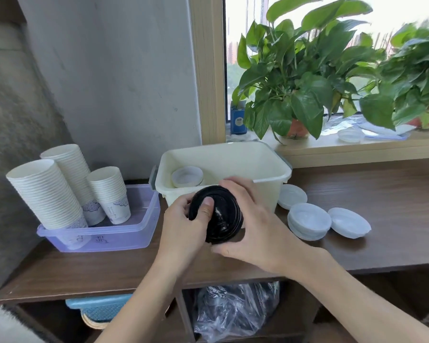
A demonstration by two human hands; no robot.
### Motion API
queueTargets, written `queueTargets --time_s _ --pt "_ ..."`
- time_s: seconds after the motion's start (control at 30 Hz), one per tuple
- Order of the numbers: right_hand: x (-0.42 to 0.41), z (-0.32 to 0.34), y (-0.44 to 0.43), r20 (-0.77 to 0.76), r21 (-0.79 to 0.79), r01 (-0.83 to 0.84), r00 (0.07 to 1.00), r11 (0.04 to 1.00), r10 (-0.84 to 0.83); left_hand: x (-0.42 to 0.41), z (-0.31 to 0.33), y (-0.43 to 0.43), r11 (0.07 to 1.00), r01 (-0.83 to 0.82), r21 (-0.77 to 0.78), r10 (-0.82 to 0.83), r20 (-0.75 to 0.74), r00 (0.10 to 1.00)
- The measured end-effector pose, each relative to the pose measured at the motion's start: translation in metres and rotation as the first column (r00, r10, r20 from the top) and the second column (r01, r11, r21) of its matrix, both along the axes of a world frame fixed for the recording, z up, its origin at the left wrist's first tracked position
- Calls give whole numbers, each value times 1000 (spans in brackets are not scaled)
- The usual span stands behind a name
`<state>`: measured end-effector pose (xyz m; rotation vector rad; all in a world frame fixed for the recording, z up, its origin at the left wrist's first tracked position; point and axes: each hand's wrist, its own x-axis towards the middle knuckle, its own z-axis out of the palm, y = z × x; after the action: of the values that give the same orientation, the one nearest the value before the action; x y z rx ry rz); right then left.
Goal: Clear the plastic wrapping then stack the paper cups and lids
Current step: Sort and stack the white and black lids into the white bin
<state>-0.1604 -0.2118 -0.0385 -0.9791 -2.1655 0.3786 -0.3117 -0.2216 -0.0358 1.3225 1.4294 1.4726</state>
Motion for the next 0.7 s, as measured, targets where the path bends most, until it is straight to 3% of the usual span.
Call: queueTargets --time_s 0.17,0.37,0.43,0.47,0.5,0.57,0.63,0.7 --pt "-10 34 22 52 236 71 995 969 -86 2 42 9 999 26 39 -26 -2 1000" --pt "-9 65 63 -72 95 128 990 987 -122 -11 66 34 980 196 -14 -195 53 979" --pt "-1 71 79 -119 7 115 986 993 -114 -27 59 39 979 205 15 -202 -107 974" --pt "4 72 87 -119 -25 109 987 994 -111 -36 55 42 979 204 21 -191 -278 942" --pt "8 73 94 -106 -47 108 988 993 -112 -45 50 45 979 206 3 -180 -474 862" --pt "12 74 109 -80 -111 106 990 988 -116 -57 43 51 971 237 -34 -173 -783 597" --pt "14 73 123 -71 -178 98 991 979 -112 -61 37 57 965 255 -62 -160 -909 385" --pt "15 72 135 -27 -209 110 993 972 -118 -62 32 63 970 239 -45 -121 -941 315"
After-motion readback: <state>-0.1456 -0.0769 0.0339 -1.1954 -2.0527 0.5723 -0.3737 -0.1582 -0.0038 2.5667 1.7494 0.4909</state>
